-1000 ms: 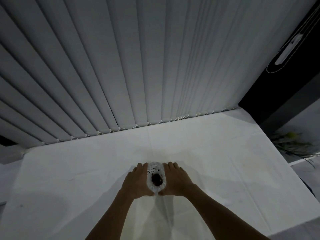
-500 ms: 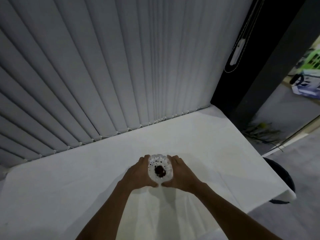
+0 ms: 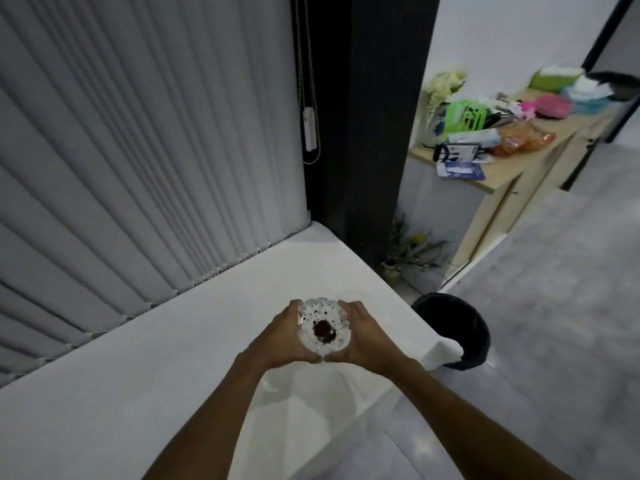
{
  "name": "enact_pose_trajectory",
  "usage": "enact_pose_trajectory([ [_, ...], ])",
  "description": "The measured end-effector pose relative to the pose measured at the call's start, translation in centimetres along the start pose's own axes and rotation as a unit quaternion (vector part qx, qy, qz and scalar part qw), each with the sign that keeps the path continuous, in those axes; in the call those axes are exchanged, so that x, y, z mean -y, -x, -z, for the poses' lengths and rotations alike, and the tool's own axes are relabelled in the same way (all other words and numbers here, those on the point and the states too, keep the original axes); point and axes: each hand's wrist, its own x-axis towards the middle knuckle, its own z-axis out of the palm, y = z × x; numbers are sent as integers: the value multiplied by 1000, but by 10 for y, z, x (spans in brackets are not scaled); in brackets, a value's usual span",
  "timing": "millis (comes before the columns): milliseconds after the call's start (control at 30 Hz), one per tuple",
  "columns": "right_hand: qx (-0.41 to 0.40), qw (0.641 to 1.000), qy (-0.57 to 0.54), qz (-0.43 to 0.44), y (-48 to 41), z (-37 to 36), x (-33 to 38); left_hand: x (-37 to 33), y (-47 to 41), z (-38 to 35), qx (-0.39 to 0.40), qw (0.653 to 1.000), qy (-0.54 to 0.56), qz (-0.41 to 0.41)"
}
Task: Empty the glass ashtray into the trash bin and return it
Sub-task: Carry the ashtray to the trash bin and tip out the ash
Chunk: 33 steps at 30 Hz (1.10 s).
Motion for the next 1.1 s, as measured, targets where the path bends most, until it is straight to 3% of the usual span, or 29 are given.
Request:
enact_pose_trajectory([
  [300, -71, 996, 9, -46, 65, 129, -93, -128, -61, -97, 20, 997, 60, -54],
  [600, -176, 974, -72, -121, 88, 206, -162, -203, -147, -163, 77, 986, 102, -110],
  [867, -202, 955, -78, -205, 65, 237, -262, -215, -273, -239, 146, 974, 117, -129],
  [1100, -167, 947, -104, -254, 42, 215, -375, -177, -367, -327, 162, 972, 127, -114],
])
